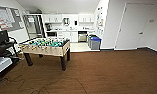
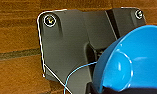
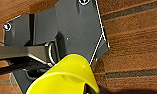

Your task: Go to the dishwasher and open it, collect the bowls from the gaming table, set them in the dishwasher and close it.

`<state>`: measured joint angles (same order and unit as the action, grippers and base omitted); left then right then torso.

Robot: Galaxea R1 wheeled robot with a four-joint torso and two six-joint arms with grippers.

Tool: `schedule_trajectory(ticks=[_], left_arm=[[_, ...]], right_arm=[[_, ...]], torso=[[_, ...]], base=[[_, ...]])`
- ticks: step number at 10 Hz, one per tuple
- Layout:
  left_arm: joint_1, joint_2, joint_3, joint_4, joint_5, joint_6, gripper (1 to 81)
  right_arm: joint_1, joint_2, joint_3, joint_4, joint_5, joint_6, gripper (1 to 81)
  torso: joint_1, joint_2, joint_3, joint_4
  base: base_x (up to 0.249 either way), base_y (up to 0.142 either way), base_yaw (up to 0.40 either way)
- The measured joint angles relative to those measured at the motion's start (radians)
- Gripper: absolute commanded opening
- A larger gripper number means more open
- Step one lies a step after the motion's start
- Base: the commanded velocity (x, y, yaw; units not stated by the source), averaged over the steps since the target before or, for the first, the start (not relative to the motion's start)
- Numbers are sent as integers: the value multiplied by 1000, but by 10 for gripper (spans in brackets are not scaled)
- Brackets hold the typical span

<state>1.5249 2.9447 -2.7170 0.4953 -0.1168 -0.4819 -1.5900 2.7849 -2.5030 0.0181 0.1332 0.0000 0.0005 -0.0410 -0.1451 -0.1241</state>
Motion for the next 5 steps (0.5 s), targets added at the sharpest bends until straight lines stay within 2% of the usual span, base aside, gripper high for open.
schedule_trajectory(ticks=[2, 5], left_arm=[[0, 0, 0, 0, -1, -1, 10], [7, 0, 0, 0, 0, -1, 10]], right_arm=[[0, 0, 0, 0, 0, 0, 10], [-6, 0, 0, 0, -3, 0, 10]], torso=[[0, 0, 0, 0], [-2, -1, 0, 0]], base=[[0, 0, 0], [96, 0, 0]])
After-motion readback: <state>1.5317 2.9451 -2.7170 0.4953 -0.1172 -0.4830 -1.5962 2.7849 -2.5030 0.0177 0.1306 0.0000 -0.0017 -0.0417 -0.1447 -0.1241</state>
